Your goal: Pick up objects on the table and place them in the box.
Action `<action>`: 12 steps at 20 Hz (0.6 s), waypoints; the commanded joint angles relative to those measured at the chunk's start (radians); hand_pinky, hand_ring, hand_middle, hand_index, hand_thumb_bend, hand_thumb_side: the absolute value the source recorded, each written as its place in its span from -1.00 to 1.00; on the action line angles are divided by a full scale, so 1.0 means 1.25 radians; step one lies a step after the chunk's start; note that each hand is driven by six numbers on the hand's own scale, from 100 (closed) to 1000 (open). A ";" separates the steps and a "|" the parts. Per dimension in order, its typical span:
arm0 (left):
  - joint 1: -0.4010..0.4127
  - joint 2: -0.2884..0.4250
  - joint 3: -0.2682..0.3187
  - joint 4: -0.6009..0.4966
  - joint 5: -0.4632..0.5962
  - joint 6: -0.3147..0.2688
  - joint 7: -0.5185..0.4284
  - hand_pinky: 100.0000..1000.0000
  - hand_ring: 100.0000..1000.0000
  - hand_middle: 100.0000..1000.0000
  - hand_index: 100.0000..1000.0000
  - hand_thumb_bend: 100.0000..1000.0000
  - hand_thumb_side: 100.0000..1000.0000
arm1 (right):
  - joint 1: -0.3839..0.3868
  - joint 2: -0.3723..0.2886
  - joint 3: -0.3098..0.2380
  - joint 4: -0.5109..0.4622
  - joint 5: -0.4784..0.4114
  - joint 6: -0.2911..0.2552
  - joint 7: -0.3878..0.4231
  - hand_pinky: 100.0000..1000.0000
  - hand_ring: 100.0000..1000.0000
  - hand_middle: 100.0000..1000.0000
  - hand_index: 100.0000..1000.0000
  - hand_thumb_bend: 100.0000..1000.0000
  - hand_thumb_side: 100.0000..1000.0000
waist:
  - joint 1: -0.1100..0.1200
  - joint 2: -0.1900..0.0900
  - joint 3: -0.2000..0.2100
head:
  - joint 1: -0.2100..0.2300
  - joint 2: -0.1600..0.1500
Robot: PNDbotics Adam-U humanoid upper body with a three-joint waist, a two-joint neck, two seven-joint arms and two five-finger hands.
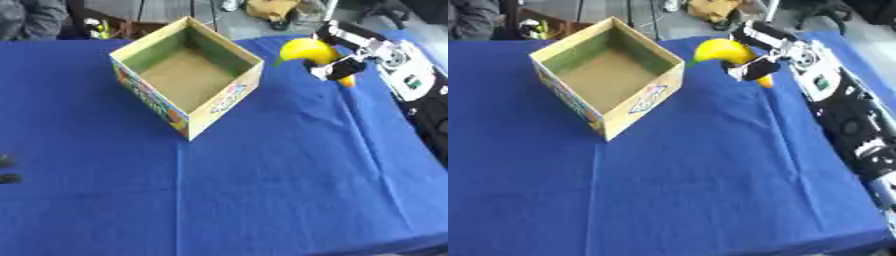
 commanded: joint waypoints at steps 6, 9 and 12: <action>-0.013 0.017 -0.005 -0.011 0.005 0.007 -0.009 0.24 0.40 0.17 0.34 -0.63 1.00 | -0.096 0.005 0.023 0.017 0.039 -0.009 0.040 -0.33 -0.58 -0.48 -0.29 -1.00 -1.00 | -0.022 -0.019 0.069 | -0.029 -0.009; -0.021 0.015 -0.011 -0.011 0.007 0.010 -0.015 0.24 0.40 0.17 0.34 -0.62 1.00 | -0.116 0.023 0.028 0.035 0.067 -0.017 0.048 -0.32 -0.57 -0.47 -0.28 -1.00 -0.99 | -0.033 -0.019 0.110 | -0.042 -0.018; -0.029 0.014 -0.017 -0.013 0.009 0.013 -0.021 0.24 0.40 0.17 0.34 -0.62 1.00 | -0.127 0.037 0.034 0.049 0.093 -0.024 0.055 -0.31 -0.56 -0.46 -0.28 -1.00 -0.98 | -0.041 -0.016 0.146 | -0.053 -0.029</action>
